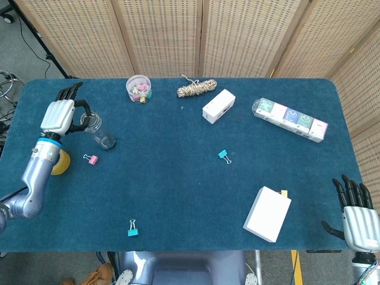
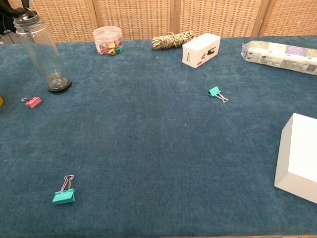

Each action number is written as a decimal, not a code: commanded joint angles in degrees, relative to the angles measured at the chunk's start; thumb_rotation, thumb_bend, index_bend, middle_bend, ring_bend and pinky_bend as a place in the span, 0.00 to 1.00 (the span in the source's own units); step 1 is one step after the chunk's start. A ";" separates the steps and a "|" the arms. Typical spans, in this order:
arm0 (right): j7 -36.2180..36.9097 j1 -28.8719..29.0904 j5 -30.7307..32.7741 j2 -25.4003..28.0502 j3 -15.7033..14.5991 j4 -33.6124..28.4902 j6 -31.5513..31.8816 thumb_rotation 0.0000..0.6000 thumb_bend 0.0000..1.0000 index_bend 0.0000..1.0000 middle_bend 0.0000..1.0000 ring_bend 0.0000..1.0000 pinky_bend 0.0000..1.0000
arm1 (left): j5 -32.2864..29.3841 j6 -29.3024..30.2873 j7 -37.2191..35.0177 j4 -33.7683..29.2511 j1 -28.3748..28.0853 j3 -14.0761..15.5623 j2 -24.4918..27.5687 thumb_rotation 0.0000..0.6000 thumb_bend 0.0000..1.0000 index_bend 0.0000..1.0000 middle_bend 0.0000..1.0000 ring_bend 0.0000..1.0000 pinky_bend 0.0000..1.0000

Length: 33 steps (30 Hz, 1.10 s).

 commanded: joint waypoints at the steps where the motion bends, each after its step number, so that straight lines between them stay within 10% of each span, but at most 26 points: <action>1: -0.01 0.01 -0.02 0.01 0.00 -0.02 0.00 1.00 0.00 0.00 0.00 0.00 0.00 | -0.28 -0.21 0.27 0.24 -0.01 0.14 -0.16 1.00 0.49 0.67 0.00 0.00 0.00; 18: 0.06 0.08 0.22 0.10 0.08 -0.07 -0.16 1.00 0.00 0.00 0.00 0.00 0.00 | -1.33 -1.17 2.02 2.08 -0.64 0.64 -1.63 1.00 0.49 0.62 0.00 0.00 0.00; 33: 0.00 0.06 0.07 -0.04 0.00 -0.06 -0.05 1.00 0.00 0.00 0.00 0.00 0.00 | -2.24 -1.75 2.56 -0.52 -0.36 0.44 0.45 1.00 0.48 0.27 0.00 0.00 0.00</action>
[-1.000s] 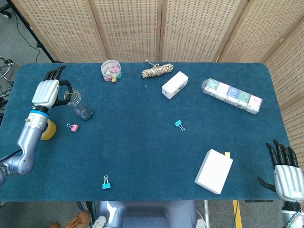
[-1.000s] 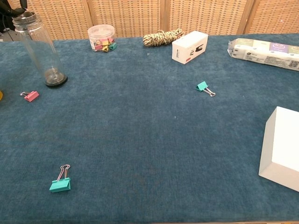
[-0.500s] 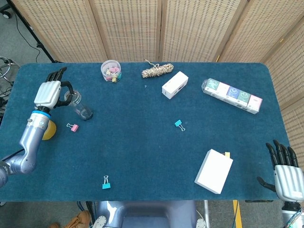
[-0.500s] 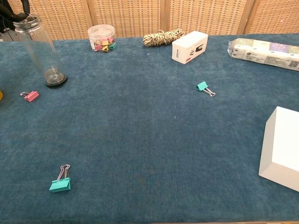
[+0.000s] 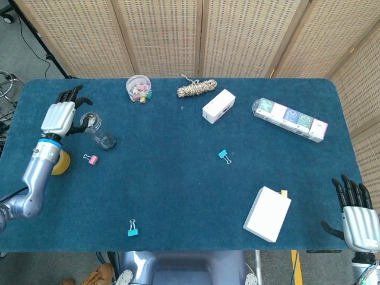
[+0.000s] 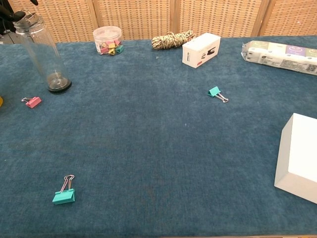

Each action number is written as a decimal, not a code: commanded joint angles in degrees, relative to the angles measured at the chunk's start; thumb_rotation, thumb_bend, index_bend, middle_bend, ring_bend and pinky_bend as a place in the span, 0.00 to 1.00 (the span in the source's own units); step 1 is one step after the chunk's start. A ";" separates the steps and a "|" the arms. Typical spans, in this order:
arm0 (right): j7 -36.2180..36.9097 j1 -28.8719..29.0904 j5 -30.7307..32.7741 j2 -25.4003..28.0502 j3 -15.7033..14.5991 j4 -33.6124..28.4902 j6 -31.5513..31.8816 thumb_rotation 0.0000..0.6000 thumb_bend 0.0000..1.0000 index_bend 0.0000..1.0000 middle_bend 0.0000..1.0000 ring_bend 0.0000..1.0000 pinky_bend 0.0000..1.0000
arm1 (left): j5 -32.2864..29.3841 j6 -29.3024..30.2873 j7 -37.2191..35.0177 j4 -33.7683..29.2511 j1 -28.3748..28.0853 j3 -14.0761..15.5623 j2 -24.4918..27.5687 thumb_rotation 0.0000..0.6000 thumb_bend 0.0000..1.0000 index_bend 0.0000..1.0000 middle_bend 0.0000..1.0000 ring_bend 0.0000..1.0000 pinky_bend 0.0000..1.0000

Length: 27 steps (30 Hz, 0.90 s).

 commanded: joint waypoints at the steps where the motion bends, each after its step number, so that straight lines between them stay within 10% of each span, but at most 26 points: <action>1: 0.01 0.01 0.03 0.00 0.00 -0.01 -0.04 1.00 0.00 0.00 0.00 0.00 0.00 | 0.05 0.00 0.00 -0.13 0.04 0.01 0.19 1.00 0.48 0.26 0.00 0.00 0.00; 27: 0.04 0.00 -0.18 0.07 -0.06 -0.16 0.08 1.00 0.00 0.00 0.00 0.00 0.00 | -2.22 -2.13 3.65 -2.49 -1.13 0.66 3.25 1.00 0.36 0.00 0.00 0.00 0.00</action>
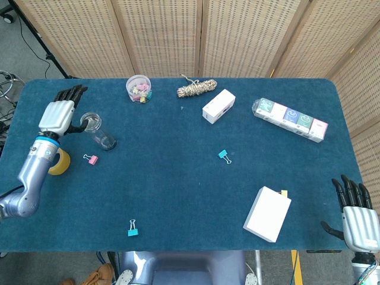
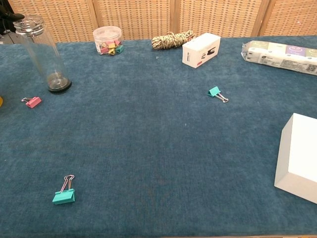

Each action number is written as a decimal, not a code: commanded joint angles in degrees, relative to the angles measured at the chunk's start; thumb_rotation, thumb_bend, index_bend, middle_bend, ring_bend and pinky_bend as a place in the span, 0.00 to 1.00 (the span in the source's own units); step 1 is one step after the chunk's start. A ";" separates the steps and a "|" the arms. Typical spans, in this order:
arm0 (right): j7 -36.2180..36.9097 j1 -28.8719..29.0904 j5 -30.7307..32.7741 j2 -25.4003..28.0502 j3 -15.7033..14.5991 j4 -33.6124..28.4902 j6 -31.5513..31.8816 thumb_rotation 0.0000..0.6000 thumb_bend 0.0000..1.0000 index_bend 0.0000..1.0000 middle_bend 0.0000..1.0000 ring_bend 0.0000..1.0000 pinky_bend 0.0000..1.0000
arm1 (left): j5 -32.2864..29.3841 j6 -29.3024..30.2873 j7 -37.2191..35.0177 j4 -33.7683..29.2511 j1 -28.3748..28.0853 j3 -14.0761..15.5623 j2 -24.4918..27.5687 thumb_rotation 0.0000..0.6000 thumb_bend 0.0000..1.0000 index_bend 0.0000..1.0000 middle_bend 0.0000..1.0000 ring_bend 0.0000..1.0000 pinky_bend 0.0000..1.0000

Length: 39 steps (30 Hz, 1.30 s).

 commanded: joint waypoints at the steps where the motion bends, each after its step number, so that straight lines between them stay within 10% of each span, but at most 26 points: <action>1: -0.02 0.00 -0.02 0.01 0.00 -0.04 0.01 1.00 0.00 0.00 0.00 0.00 0.00 | -0.50 -0.12 0.71 -0.38 -0.21 0.16 0.31 1.00 0.35 0.00 0.00 0.00 0.00; 18: 0.21 -0.03 -0.01 0.12 0.00 -0.14 0.04 1.00 0.00 0.00 0.00 0.00 0.00 | 1.16 2.27 -2.63 -4.56 1.67 -0.87 4.34 1.00 0.33 0.00 0.00 0.00 0.00; 23: 0.40 -0.19 -0.43 0.31 -0.05 -0.33 0.50 1.00 0.00 0.00 0.00 0.00 0.00 | 4.31 4.27 -5.04 -6.67 4.09 -0.20 6.96 1.00 0.15 0.00 0.00 0.00 0.00; 39: 2.71 -0.19 0.20 0.50 0.65 0.90 0.74 1.00 0.00 0.00 0.00 0.00 0.00 | 19.07 26.75 -14.39 -9.66 24.18 9.78 9.61 1.00 0.02 0.00 0.00 0.00 0.00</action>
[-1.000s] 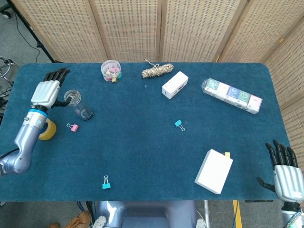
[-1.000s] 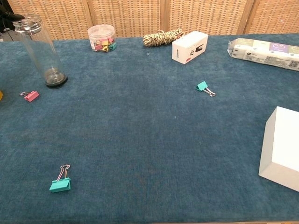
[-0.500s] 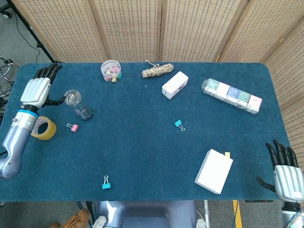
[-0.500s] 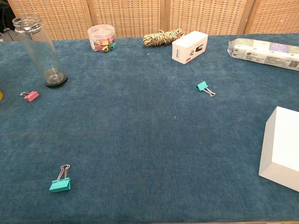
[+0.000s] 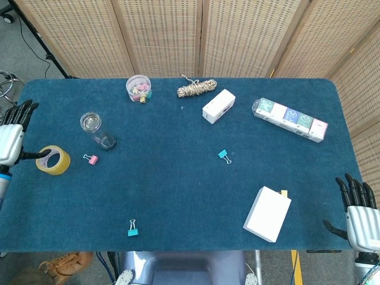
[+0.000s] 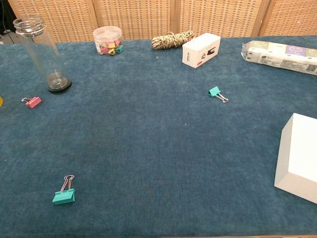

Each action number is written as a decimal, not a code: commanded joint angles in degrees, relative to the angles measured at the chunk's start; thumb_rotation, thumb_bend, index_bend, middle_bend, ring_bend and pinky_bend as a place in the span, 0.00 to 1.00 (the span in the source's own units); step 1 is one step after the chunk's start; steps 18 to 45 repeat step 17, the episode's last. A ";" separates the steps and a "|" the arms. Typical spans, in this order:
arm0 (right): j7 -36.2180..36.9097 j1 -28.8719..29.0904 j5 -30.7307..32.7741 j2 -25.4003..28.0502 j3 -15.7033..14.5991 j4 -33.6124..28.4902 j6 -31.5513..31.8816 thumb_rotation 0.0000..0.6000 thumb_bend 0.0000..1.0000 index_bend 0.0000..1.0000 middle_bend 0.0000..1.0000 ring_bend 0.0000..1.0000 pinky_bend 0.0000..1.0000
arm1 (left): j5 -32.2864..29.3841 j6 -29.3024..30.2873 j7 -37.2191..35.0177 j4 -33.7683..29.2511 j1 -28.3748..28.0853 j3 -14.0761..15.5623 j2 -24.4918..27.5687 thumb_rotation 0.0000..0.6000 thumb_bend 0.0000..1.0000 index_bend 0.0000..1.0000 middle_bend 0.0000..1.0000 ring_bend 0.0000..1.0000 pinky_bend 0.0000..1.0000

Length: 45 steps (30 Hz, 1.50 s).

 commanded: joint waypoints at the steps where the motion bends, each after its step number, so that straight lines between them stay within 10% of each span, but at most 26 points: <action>1: 0.29 -0.01 0.20 -0.02 0.16 0.38 0.06 1.00 0.00 0.00 0.00 0.00 0.00 | 2.93 5.80 -1.77 -0.74 5.62 3.52 0.08 1.00 0.02 0.00 0.00 0.00 0.00; 17: 1.20 -0.53 0.11 0.25 0.55 1.03 1.39 1.00 0.00 0.00 0.00 0.00 0.00 | 6.09 14.03 -0.24 -4.49 15.80 8.18 -0.48 1.00 0.02 0.00 0.00 0.00 0.00; 45: 1.20 -0.53 0.11 0.25 0.55 1.03 1.39 1.00 0.00 0.00 0.00 0.00 0.00 | 6.09 14.03 -0.24 -4.49 15.80 8.18 -0.48 1.00 0.02 0.00 0.00 0.00 0.00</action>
